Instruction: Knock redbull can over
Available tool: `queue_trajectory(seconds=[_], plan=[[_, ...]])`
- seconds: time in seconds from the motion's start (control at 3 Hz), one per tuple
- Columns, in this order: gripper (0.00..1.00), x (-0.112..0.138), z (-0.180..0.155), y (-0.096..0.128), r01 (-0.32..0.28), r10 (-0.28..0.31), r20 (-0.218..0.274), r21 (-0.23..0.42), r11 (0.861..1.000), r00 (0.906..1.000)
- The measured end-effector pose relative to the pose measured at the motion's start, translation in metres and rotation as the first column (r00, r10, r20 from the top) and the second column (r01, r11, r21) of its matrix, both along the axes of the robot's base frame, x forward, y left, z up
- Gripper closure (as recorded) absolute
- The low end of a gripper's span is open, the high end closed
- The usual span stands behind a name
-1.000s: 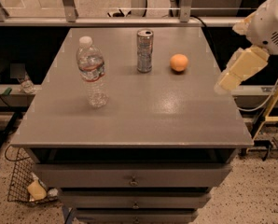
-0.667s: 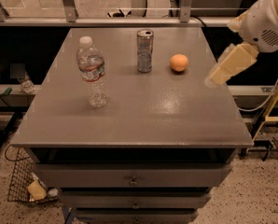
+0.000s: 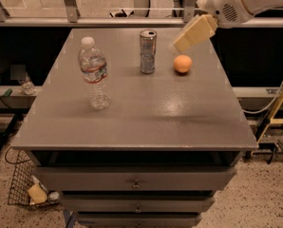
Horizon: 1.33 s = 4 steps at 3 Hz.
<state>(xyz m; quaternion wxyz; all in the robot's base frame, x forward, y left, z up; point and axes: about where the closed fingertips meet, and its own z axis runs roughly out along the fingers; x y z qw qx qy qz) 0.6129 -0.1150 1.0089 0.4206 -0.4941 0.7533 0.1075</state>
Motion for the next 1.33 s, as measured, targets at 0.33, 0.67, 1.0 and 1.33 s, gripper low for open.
queue_trajectory(seconds=[0.33, 0.67, 1.0, 1.33], plan=[[0.00, 0.033, -0.011, 0.024, 0.022, -0.020, -0.033, 0.069, 0.997, 0.9992], [0.00, 0.057, -0.029, 0.038, 0.082, -0.071, -0.092, 0.116, 0.990, 0.9932], [0.00, 0.072, -0.046, 0.051, 0.121, -0.099, -0.133, 0.165, 0.979, 0.9861], [0.00, 0.084, -0.059, 0.062, 0.147, -0.117, -0.154, 0.205, 0.968, 0.9812]])
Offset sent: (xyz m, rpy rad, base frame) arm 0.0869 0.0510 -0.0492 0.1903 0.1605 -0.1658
